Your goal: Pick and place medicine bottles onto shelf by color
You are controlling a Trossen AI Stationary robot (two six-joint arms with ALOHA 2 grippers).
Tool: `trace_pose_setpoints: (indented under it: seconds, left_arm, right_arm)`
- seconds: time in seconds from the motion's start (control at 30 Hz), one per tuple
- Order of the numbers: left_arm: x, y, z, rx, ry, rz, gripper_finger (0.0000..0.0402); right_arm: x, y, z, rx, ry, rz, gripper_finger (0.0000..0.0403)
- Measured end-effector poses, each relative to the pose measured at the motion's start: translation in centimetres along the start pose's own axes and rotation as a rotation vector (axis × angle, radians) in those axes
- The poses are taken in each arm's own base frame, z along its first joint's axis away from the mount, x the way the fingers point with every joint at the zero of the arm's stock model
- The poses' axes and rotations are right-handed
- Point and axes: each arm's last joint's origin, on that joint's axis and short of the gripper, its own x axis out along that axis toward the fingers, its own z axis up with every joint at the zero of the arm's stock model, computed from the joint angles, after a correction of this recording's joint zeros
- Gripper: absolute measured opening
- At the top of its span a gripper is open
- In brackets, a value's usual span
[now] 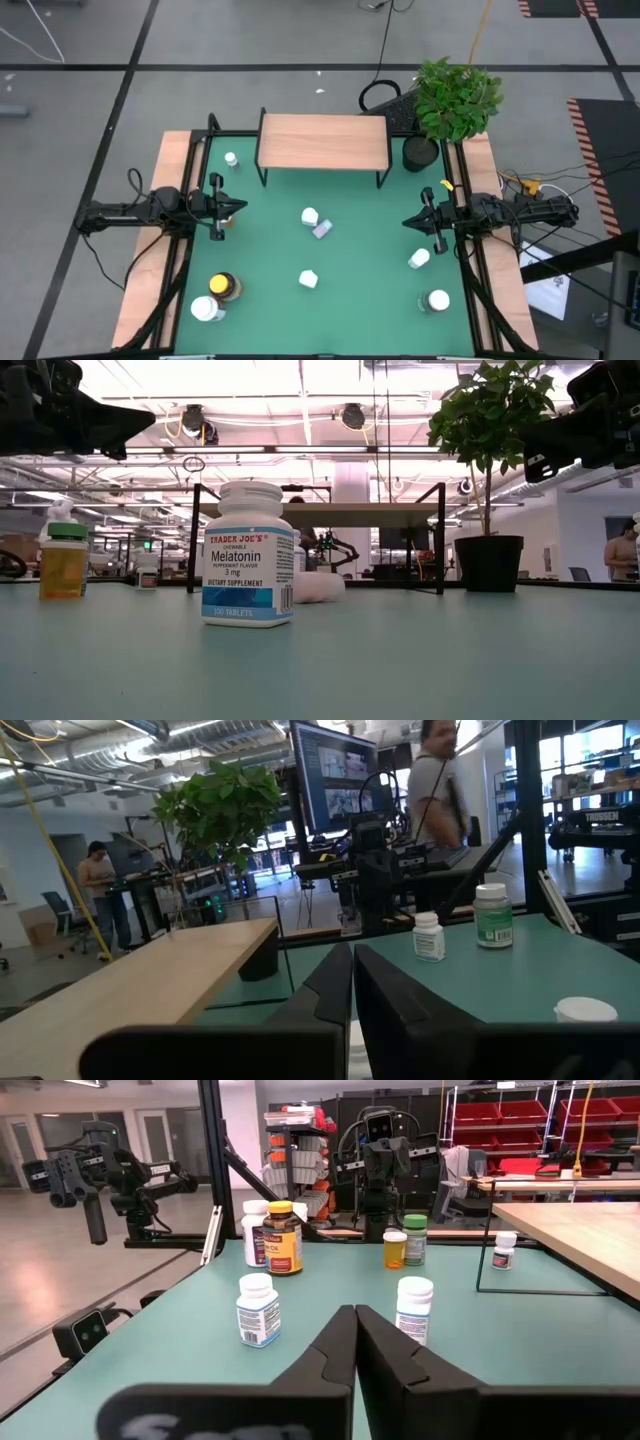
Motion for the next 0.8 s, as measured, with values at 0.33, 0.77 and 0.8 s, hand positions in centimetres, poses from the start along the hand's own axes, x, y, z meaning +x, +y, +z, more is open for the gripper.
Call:
trace_pose_setpoints:
  seconds: [0.33,0.77,0.8]
  left_arm:
    - [0.0,0.0,0.0,0.000,-0.001,0.000,0.0014]
    - [0.0,0.0,0.0,0.005,0.000,0.000,0.0014]
    - [0.0,0.0,0.0,0.006,0.000,0.000,0.0014]
  right_arm:
    - [0.0,0.0,0.0,0.000,0.000,-0.001,0.0000]
    - [-0.1,-0.2,1.2,0.009,-0.132,-0.073,0.0000]
    - [-0.1,-0.2,1.3,0.012,-0.138,-0.073,0.0000]
